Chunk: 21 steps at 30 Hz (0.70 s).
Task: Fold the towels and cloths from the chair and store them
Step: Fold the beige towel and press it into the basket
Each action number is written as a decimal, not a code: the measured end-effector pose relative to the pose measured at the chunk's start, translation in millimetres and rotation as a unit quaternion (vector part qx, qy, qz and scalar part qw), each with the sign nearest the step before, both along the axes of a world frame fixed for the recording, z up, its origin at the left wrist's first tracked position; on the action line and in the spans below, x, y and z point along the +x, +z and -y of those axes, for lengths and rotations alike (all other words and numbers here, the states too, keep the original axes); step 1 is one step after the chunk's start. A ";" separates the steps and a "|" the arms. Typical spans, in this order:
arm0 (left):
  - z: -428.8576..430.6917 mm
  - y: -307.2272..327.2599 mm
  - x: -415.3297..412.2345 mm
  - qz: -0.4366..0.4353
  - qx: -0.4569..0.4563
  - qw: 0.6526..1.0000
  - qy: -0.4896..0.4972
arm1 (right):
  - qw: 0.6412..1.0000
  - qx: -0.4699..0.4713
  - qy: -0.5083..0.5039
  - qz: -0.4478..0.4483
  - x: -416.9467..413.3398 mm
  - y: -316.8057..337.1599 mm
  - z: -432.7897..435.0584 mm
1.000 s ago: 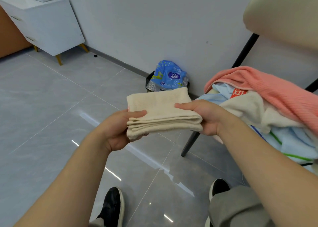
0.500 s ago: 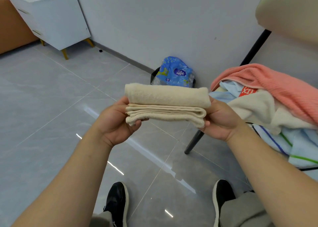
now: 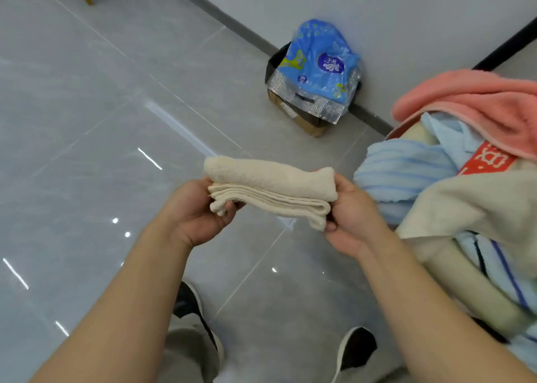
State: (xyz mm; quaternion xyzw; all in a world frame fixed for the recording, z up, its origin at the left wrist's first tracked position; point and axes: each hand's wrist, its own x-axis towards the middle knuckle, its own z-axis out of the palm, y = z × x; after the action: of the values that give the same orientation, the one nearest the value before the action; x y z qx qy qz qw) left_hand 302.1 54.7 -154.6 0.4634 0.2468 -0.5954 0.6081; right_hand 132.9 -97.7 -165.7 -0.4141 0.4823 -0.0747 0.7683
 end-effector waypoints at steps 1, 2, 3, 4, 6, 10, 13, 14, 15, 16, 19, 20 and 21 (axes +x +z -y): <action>-9.0 8.9 -3.8 -0.011 0.013 1.000 0.011 | 1.000 0.013 0.006 -0.020 2.1 9.9 -7.0; -17.3 21.0 -7.8 -0.018 0.023 0.999 0.017 | 0.999 0.021 0.015 -0.038 4.6 24.5 -13.1; -26.0 37.7 -11.0 -0.029 0.032 0.999 0.023 | 0.998 0.030 0.024 -0.054 6.7 43.8 -17.8; -36.3 58.4 -12.5 -0.047 0.043 0.997 0.034 | 0.996 0.041 0.034 -0.067 9.5 68.1 -22.8; -55.6 114.0 -8.0 -0.071 0.053 0.995 0.055 | 0.994 0.059 0.060 -0.073 21.5 127.5 -30.9; -85.1 254.7 23.6 -0.061 0.062 0.994 0.066 | 0.989 0.064 0.111 -0.073 61.0 267.5 -44.6; -110.3 378.8 72.6 -0.036 0.038 0.997 0.051 | 0.989 0.055 0.123 -0.053 108.6 385.5 -63.6; -118.2 414.9 90.5 -0.020 0.029 0.998 0.049 | 0.990 0.047 0.127 -0.040 126.1 418.3 -70.5; -124.8 446.2 109.9 -0.001 0.022 0.999 0.048 | 0.991 0.043 0.125 -0.027 145.2 447.6 -76.7; -130.5 474.7 131.0 0.024 0.016 0.999 0.044 | 0.991 0.036 0.126 -0.009 165.3 473.1 -82.5; -142.9 534.7 190.2 0.099 -0.002 0.994 0.040 | 0.990 0.019 0.130 0.050 225.1 518.1 -95.9; -144.7 545.9 209.1 0.115 -0.002 0.992 0.045 | 0.989 0.017 0.129 0.065 244.6 527.1 -97.8; -145.0 553.5 227.2 0.127 -0.001 0.991 0.049 | 0.988 0.020 0.126 0.082 264.1 535.0 -98.4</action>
State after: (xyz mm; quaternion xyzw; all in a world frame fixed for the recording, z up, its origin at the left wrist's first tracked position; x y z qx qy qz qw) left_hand 529.3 199.7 398.9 0.5223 0.1895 -0.5016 0.6631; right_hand 396.9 0.7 369.4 -0.4490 0.3629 -0.0015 0.8166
